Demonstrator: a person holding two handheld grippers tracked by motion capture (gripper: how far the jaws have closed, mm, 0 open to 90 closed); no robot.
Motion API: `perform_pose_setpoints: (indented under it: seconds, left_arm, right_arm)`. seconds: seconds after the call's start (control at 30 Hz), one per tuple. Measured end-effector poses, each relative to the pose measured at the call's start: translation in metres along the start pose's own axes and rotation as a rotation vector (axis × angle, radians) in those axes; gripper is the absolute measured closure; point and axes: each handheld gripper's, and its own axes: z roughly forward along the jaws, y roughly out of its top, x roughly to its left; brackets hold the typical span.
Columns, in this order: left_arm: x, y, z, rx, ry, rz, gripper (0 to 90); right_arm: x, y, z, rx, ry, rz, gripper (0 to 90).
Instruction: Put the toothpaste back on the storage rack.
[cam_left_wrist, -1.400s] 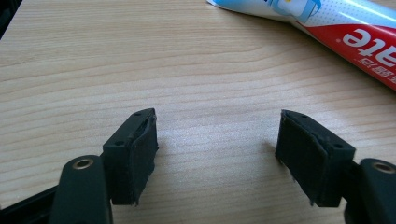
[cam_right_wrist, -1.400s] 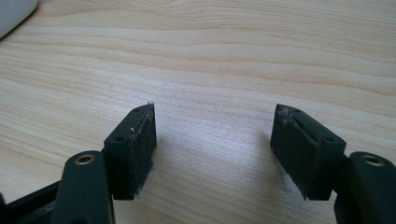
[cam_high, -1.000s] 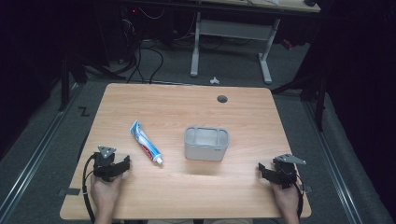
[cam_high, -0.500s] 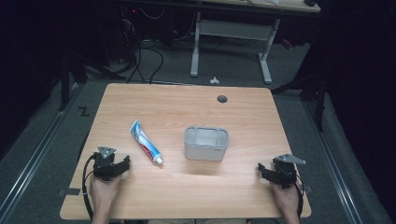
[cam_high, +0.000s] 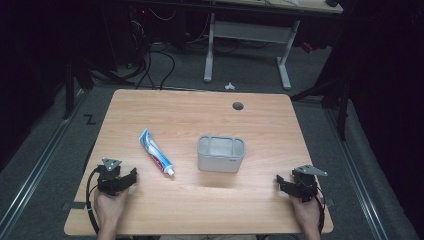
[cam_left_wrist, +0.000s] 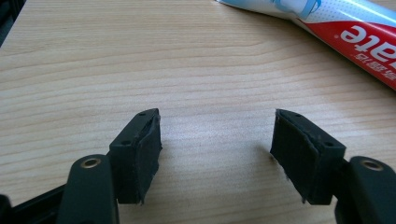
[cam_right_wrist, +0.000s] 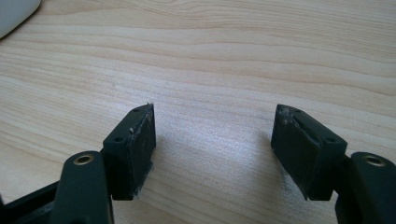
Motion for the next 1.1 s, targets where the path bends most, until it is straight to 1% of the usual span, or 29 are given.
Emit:
perform_pose_setpoints:
  seconds: [0.07,0.2,0.3,0.47,0.53,0.63,0.67,0.73,0.77,0.83,1.0,1.1]
  left_arm:
    - [0.000,0.000,-0.002,0.006,-0.003,-0.001,33.3]
    - [-0.001,-0.002,-0.005,0.023,-0.030,-0.017,31.1]
    - [-0.005,-0.003,-0.008,0.023,-0.034,-0.007,30.7]
    - [-0.010,-0.002,-0.014,-0.005,-0.042,-0.009,30.3]
    - [-0.013,-0.002,-0.016,-0.008,-0.036,-0.011,31.6]
    - [-0.018,0.000,-0.020,-0.020,-0.046,-0.015,33.8]
    - [-0.018,0.000,-0.020,-0.020,-0.046,-0.015,33.8]
    - [-0.021,0.001,-0.022,-0.020,-0.058,-0.021,33.7]
    - [-0.024,0.003,-0.022,-0.016,-0.062,-0.014,32.9]
    - [-0.026,0.004,-0.023,-0.014,-0.061,-0.007,32.6]
    - [-0.037,0.013,-0.024,0.001,-0.086,0.020,30.0]
    - [-0.043,0.017,-0.025,-0.002,-0.103,0.008,29.6]
  right_arm:
    - [0.000,0.000,0.000,0.000,0.000,0.000,31.1]
    - [0.000,0.000,0.000,0.000,0.000,0.000,31.1]
    - [0.000,0.000,0.000,0.000,0.000,0.000,31.1]
    - [0.000,0.000,0.000,0.000,0.000,0.000,31.1]
    - [0.000,0.000,0.000,0.000,0.000,0.000,31.1]
    - [0.000,0.000,0.000,0.000,0.001,-0.001,31.1]
    - [0.000,0.000,0.000,0.000,0.001,-0.001,31.1]
    - [0.000,0.000,0.000,0.000,0.002,-0.002,31.1]
    - [0.000,0.000,0.000,0.000,0.002,-0.002,31.1]
    - [0.000,0.000,0.000,0.000,0.002,-0.002,31.1]
    - [0.000,0.000,0.000,0.000,0.002,-0.003,31.0]
    - [0.000,0.000,0.000,0.000,0.005,-0.005,30.8]
